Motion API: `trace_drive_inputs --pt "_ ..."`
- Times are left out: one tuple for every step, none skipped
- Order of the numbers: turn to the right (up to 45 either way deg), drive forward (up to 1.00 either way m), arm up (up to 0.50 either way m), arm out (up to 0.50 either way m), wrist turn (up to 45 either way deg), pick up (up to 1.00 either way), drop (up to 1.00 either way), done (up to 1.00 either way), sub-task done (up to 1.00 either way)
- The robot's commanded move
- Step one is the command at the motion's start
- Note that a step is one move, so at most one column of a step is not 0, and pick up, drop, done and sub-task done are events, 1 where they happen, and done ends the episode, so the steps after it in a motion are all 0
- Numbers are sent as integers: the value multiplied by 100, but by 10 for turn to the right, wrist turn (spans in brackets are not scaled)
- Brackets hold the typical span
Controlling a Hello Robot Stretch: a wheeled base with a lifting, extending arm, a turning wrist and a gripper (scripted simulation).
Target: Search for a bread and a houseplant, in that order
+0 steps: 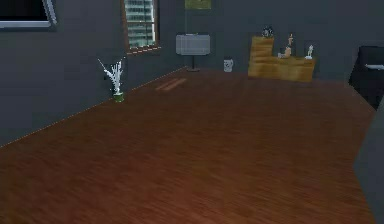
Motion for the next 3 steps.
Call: trace_drive_inputs --pt "0 5 0 0 0 0 0 0 0" --pt "-450 0 0 0 0 0 0 0 0" --pt "-390 0 0 0 0 0 0 0 0"
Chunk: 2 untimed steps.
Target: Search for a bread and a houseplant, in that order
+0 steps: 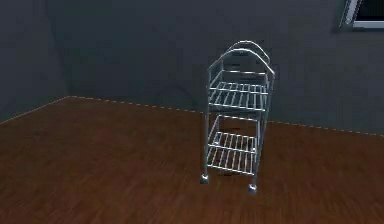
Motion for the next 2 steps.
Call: trace_drive_inputs --pt "0 60 0 0 0 0 0 0 0" --pt "-450 0 0 0 0 0 0 0 0"
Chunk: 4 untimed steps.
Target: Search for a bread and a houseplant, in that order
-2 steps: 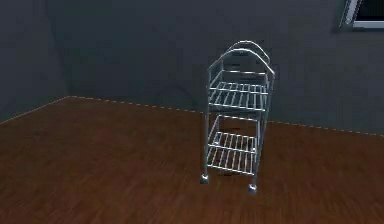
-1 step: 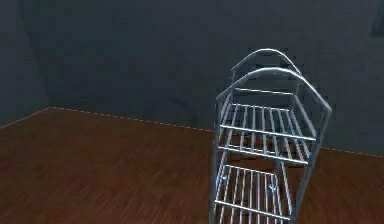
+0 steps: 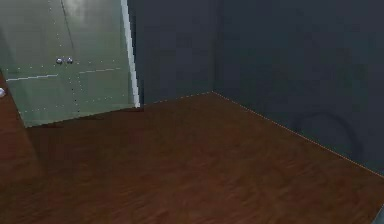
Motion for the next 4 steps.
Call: trace_drive_inputs --pt "-390 0 0 0 0 0 0 0 0" --pt "0 85 0 0 0 0 0 0 0" --pt "-330 0 0 0 0 0 0 0 0" --pt "0 25 0 0 0 0 0 0 0"
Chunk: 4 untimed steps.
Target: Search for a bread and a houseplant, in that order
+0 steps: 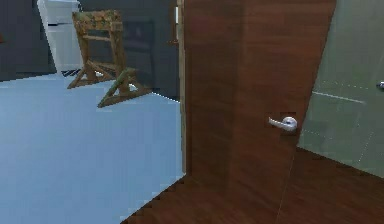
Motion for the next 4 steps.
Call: trace_drive_inputs --pt "-450 0 0 0 0 0 0 0 0" --pt "0 100 0 0 0 0 0 0 0" --pt "-30 0 0 0 0 0 0 0 0" --pt "0 50 0 0 0 0 0 0 0"
